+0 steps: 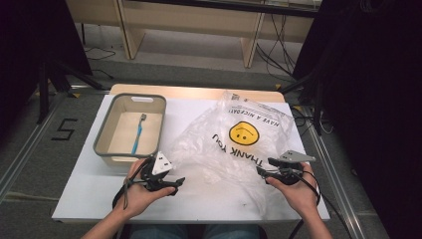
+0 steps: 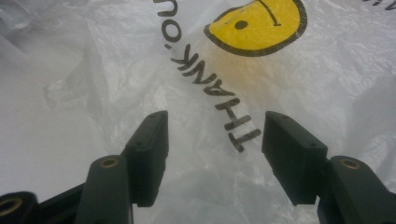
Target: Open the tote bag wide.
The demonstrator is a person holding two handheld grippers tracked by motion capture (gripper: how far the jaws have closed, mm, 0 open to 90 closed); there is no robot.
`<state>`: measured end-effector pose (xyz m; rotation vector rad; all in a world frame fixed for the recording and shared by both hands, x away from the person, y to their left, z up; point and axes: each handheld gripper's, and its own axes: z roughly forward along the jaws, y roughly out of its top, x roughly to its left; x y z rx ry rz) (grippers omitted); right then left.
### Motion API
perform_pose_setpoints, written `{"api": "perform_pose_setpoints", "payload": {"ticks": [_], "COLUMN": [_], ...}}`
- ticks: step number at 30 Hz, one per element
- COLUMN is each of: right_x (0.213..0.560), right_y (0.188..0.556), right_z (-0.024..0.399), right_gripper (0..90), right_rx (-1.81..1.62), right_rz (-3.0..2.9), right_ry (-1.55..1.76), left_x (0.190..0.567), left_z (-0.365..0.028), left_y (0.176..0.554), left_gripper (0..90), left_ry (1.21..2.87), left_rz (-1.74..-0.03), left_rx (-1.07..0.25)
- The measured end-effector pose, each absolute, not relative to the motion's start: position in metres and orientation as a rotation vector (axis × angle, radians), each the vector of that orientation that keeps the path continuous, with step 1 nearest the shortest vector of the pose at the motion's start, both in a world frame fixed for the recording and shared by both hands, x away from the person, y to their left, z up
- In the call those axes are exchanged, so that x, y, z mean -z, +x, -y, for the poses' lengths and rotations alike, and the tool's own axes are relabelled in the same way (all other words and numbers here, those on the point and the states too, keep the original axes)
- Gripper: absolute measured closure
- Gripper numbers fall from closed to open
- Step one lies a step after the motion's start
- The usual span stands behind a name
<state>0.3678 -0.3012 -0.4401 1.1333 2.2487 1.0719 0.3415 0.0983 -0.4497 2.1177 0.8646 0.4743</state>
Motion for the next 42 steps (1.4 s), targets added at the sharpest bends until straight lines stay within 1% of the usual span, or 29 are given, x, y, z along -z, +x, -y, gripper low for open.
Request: {"api": "perform_pose_setpoints", "payload": {"ticks": [13, 42], "right_x": [0.437, 0.437], "right_y": [0.381, 0.387], "right_z": [0.285, 0.265], "right_gripper": [41.2, 40.9], "right_rx": [-1.118, -1.124], "right_rz": [-2.251, -2.293], "right_ry": [1.111, 1.06], "left_x": [0.457, 0.457], "left_z": [-0.1, -0.096], "left_y": [0.337, 0.335], "left_gripper": [29.2, 29.2], "left_ry": [2.12, 2.109], "left_rz": [-0.865, -0.866], "left_rx": [-0.468, -0.487]}}
